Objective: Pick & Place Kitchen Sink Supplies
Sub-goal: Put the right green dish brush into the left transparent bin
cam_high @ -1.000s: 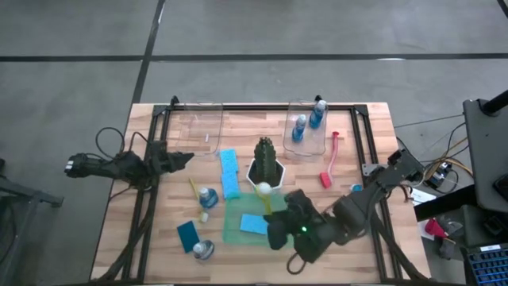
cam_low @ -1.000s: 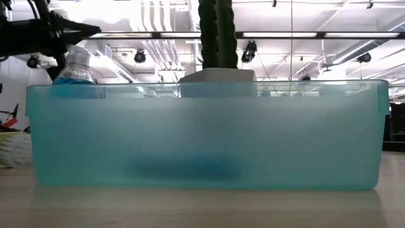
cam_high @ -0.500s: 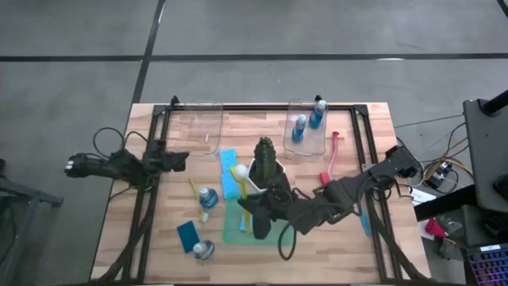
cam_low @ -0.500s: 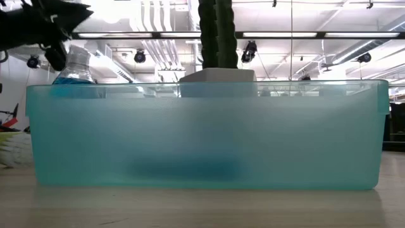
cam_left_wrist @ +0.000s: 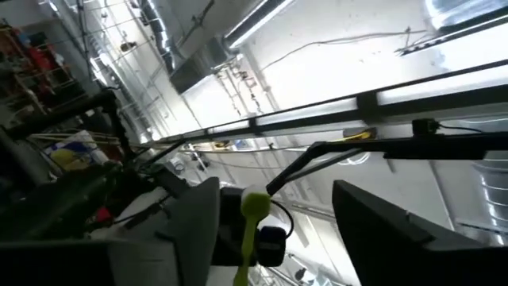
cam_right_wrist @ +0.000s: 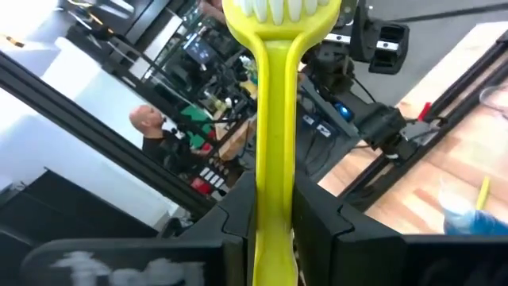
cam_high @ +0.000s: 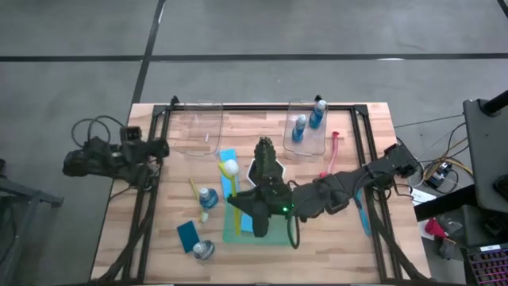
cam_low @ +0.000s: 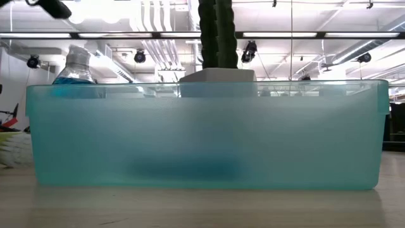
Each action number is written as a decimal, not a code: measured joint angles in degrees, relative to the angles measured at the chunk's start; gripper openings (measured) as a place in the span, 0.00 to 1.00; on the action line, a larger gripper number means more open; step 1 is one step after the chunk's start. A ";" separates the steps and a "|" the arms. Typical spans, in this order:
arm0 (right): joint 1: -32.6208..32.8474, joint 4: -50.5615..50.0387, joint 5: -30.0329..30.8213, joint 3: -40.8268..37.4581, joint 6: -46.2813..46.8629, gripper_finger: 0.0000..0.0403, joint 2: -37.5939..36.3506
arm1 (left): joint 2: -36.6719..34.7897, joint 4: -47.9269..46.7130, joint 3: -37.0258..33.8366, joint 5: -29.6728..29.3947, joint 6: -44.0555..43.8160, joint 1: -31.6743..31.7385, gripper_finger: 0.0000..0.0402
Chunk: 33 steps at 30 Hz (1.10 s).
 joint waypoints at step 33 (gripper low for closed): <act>-4.77 12.29 -18.53 -0.02 11.10 0.13 3.23 | 41.16 -19.92 40.14 21.94 47.54 -0.13 0.62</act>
